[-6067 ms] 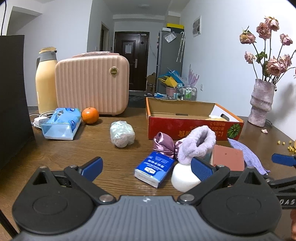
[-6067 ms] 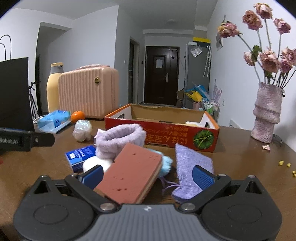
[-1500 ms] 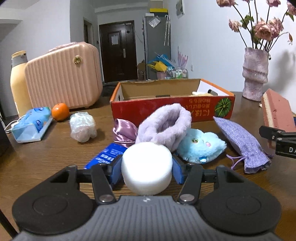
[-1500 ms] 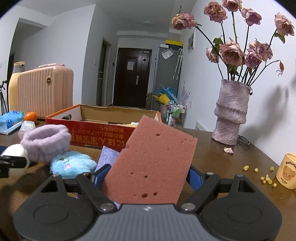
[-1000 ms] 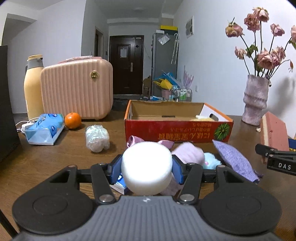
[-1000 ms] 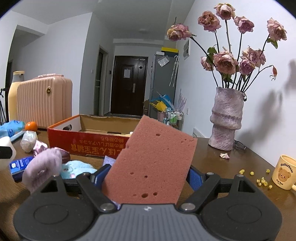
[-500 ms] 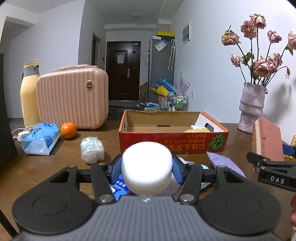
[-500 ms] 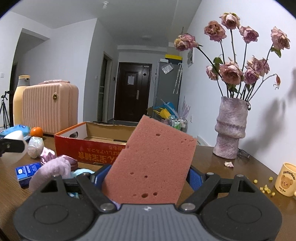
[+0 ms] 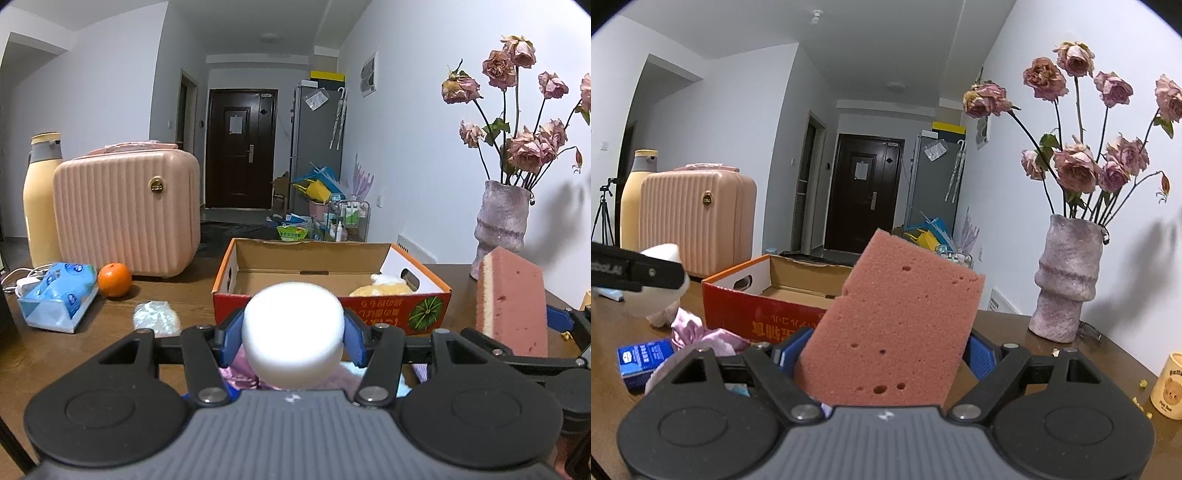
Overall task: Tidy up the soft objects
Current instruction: 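Carry the white sponge and pink sponge over the cardboard box with both grippers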
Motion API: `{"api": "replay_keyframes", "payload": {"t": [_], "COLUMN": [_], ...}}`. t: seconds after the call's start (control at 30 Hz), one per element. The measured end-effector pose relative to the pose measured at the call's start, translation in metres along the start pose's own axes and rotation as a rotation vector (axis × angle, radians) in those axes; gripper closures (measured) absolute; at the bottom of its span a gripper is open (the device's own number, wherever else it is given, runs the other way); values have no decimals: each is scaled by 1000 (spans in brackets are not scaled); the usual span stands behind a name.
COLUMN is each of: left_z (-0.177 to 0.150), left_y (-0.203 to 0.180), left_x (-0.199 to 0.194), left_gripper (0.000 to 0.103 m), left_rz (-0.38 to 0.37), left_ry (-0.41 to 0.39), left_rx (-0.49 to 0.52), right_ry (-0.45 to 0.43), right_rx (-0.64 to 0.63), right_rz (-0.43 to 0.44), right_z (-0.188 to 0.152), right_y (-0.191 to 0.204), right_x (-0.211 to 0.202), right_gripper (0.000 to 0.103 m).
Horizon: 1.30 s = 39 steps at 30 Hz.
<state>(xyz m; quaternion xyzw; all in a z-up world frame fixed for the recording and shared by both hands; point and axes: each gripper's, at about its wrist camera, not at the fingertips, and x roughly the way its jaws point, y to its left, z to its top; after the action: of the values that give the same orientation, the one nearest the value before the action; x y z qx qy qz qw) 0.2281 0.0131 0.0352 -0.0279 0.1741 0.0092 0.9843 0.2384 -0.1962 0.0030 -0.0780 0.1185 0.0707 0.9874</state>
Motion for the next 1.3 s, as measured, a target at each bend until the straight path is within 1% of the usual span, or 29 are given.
{"api": "replay_keyframes", "payload": {"t": [0.27,0.8,1.13,1.3], "left_z": [11,34,49,56], "left_y": [-3,9,15,15], "left_x": [21,68,96,112], "left_gripper": [47,47,47,47], "left_rz": [8,38,54,61], "left_ry": [-14,-33,-50,-57], "left_rx": [-6,-55,-84,-90], "right_ry": [-12,-19,-40,-36], "right_rx": [2,27,9,4], "right_rz": [10,15,14,9], "right_z": [11,30,45,49], "right_y": [2,0,1,1], "right_x": [20,71,105,122], "right_gripper": [18,18,18,18]}}
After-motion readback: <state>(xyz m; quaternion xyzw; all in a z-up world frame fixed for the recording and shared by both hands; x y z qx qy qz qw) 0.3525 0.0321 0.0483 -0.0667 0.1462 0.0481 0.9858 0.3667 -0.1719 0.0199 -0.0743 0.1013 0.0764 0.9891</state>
